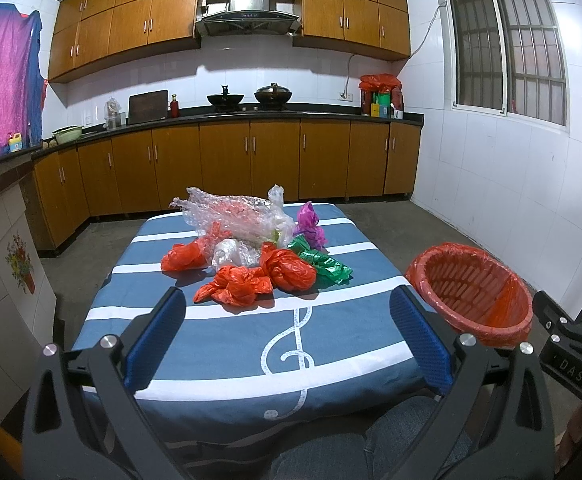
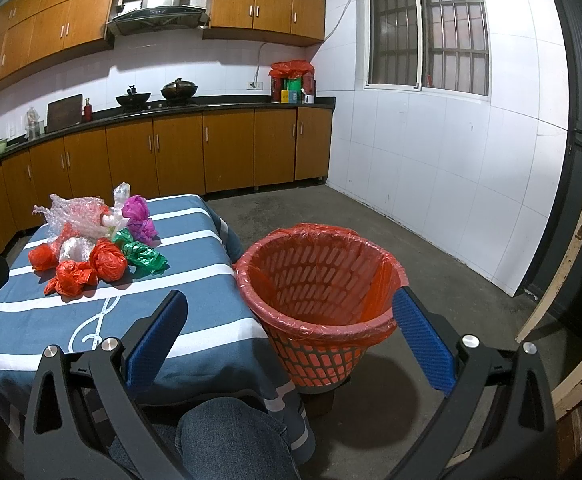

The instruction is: Collect trash

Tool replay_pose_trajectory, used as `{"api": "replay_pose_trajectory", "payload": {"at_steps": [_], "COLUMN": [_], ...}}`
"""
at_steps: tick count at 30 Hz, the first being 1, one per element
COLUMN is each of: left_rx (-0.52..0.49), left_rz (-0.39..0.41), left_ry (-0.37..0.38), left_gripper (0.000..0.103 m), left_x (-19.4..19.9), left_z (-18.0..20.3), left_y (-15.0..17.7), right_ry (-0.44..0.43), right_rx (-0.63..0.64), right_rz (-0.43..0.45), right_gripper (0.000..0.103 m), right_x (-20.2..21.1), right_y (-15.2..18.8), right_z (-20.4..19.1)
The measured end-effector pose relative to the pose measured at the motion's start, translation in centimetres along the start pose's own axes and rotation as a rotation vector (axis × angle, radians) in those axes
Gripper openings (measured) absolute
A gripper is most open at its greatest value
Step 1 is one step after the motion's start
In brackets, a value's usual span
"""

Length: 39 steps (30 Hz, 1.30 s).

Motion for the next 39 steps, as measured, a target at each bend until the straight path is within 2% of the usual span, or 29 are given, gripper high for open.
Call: {"api": "replay_pose_trajectory", "payload": {"at_steps": [24,30,34,39], "left_rx": [0.001,0.035,0.078,0.15], "left_rz": [-0.005,-0.011,-0.038,-0.064], "left_ry": [-0.009,-0.048,-0.102,-0.158], "left_gripper": [0.099,0.099,0.099,0.099], "left_x": [-0.2,-1.6,-3.6,-5.2], "left_z": [0.2,-1.9,-5.2,-9.0], "left_y": [0.7,1.0,0.8,-0.1], "right_ry": [-0.011,-0.054,-0.093,-0.182], "right_rx": [0.003,0.019,0.031,0.057], "right_rz": [0.0,0.018,0.019,0.025], "right_gripper": [0.101,0.101,0.101,0.101], "right_x": [-0.7,-2.2,-3.6,-6.1], "right_y": [-0.3,-1.2,-2.3,-4.0], "right_z": [-0.2,-1.9,-3.4,-6.4]}}
Point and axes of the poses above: each gripper's, at about its wrist camera, not at the fingertips, and x roughly against the way its jaws point, z to its right, y to its underside, the point moved 6 cm from there along -x, roughly the way its jaws point, and after that the axes turned 15 degrees about x, right-handed, at the moved point
